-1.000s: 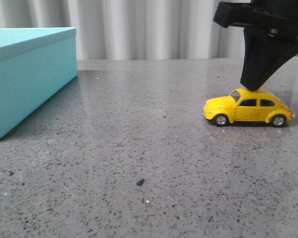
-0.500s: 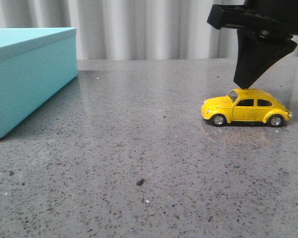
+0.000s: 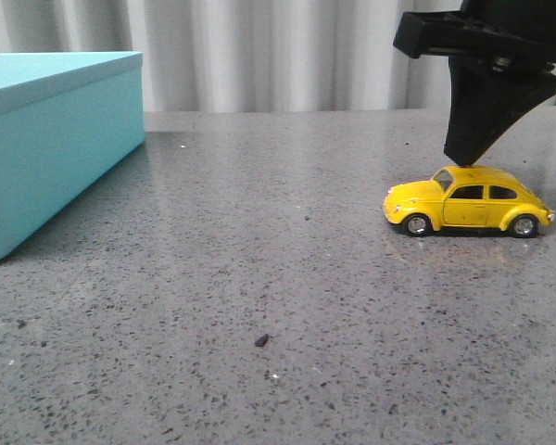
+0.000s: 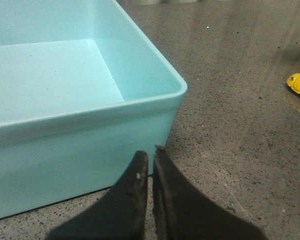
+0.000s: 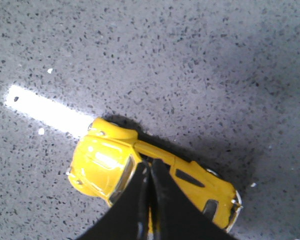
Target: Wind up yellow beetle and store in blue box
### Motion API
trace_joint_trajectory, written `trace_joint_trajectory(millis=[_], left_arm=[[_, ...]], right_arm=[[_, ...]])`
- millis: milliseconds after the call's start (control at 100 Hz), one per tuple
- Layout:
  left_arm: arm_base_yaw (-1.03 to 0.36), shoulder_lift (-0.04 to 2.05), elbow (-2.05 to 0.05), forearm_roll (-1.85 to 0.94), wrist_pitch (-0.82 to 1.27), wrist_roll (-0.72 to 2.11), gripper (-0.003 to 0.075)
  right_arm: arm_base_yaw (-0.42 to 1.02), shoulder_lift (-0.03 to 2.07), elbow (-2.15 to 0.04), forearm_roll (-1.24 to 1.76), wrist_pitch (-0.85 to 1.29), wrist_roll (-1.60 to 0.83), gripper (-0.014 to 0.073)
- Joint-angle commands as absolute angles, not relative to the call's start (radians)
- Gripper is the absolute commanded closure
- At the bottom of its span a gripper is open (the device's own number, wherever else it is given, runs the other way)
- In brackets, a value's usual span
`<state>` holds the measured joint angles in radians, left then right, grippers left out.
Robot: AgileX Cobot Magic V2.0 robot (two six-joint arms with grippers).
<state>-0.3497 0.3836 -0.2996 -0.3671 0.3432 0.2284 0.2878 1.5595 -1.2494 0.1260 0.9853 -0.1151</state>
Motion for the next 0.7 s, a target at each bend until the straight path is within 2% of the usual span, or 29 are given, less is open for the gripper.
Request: trace_joint_trajectory(millis=[0,540,690], left_arm=[[-0.357,0.396,-0.338,-0.377,0.278,0.228,0.0741],[-0.357,0.396,-0.338,-0.377,0.279,0.228,0.0741],[-0.357,0.396,-0.338,-0.377,0.279,0.228,0.0741]], right_arm=[[0.287,1.545,-1.260,0.056,1.049,-0.083,0.0634],[0.205,1.525,-1.260,-0.106,1.119,0.000,0.0634],[0.213,1.432,-1.277,-0.110,1.022,0.000,0.0634]])
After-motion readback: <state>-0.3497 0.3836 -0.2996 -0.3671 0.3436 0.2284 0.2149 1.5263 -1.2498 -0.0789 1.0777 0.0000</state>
